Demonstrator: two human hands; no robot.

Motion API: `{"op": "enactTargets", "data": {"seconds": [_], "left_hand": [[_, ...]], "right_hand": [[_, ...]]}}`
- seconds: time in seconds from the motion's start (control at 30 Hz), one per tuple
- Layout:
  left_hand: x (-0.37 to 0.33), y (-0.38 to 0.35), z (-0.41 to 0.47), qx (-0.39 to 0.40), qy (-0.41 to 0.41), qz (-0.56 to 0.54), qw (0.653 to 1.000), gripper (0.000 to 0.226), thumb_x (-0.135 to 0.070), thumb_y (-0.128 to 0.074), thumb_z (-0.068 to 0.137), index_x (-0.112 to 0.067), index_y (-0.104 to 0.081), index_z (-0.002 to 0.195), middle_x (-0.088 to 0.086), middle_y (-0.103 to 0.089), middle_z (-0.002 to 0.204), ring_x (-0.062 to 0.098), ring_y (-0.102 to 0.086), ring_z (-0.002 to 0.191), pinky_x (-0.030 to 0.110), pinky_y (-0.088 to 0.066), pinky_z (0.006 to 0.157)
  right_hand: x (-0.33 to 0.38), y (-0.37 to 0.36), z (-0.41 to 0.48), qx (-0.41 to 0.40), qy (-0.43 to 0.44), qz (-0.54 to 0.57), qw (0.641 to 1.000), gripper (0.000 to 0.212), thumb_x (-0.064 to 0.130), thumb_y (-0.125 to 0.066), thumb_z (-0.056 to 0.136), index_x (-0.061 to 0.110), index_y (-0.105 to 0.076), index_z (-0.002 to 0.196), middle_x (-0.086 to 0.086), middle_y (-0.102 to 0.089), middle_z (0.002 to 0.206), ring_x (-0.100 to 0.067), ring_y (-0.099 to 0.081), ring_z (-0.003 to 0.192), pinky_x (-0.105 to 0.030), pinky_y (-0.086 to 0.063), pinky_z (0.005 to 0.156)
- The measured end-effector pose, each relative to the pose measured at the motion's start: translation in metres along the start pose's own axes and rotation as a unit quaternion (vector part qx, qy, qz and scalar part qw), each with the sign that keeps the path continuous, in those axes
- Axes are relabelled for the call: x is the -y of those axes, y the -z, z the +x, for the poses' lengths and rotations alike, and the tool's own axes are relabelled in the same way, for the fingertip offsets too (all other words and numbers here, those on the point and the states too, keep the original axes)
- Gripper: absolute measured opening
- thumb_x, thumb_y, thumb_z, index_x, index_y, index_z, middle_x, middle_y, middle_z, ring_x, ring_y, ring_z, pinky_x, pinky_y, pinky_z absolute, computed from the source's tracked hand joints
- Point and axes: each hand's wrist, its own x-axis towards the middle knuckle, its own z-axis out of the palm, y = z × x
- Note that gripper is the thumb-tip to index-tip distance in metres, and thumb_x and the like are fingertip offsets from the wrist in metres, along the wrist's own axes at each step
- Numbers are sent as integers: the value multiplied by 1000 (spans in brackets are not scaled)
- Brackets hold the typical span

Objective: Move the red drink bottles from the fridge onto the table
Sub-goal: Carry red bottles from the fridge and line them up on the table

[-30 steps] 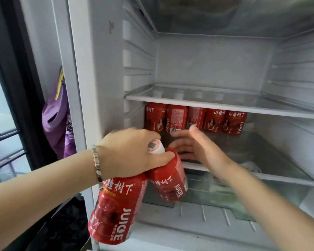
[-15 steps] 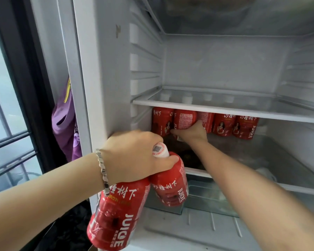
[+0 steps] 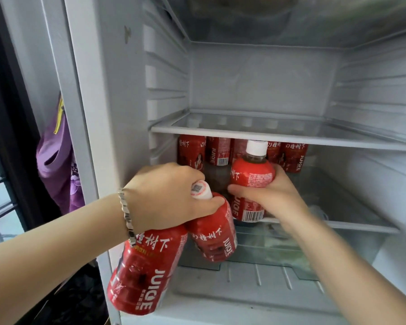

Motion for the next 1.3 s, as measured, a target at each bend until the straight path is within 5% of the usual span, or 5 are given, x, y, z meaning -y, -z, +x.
{"op": "enactTargets", "data": {"seconds": [0.23,0.37,0.63,1.07,1.3], "left_hand": [[-2,-2,1,-5,-32,-1,999,43,-74,-41,76,-32,-51,76,-16,-52,69,0,-48,60,10,-34,55],[-1,0,2,-5,-42,6,999,42,-73,-42,77,-32,-52,80,-16,-49,67,0,-46,59,10,-33,56],[2,5,3,-6,-59,10,998,44,-72,-42,78,-31,-56,82,-13,-54,73,5,-50,66,12,-34,57],[-10,21,-59,-23,22,106,994,48,-73,-40,78,-28,-55,82,-10,-53,71,11,-52,69,21,-39,60],[-33,19,-150,-33,191,150,970,48,-73,-38,79,-26,-47,74,-8,-42,61,18,-53,71,26,-37,65]], "right_hand": [[22,-4,6,-106,136,-24,985,17,40,-64,85,26,-58,91,10,-64,88,-9,-62,86,-14,-48,71],[25,-1,2,-162,210,-180,947,26,43,-64,82,18,-62,90,-1,-64,90,-18,-57,91,-27,-44,72],[56,12,-16,-114,160,-432,880,39,46,-58,81,21,-38,59,7,-47,59,-6,-41,52,-23,-26,45],[65,-8,-57,116,262,-506,814,29,49,-58,74,25,-44,67,9,-48,67,-19,-48,66,-25,-29,48],[58,-30,-103,198,407,-465,761,19,40,-54,79,25,-58,90,-3,-67,108,-28,-61,100,-28,-34,68]]}}
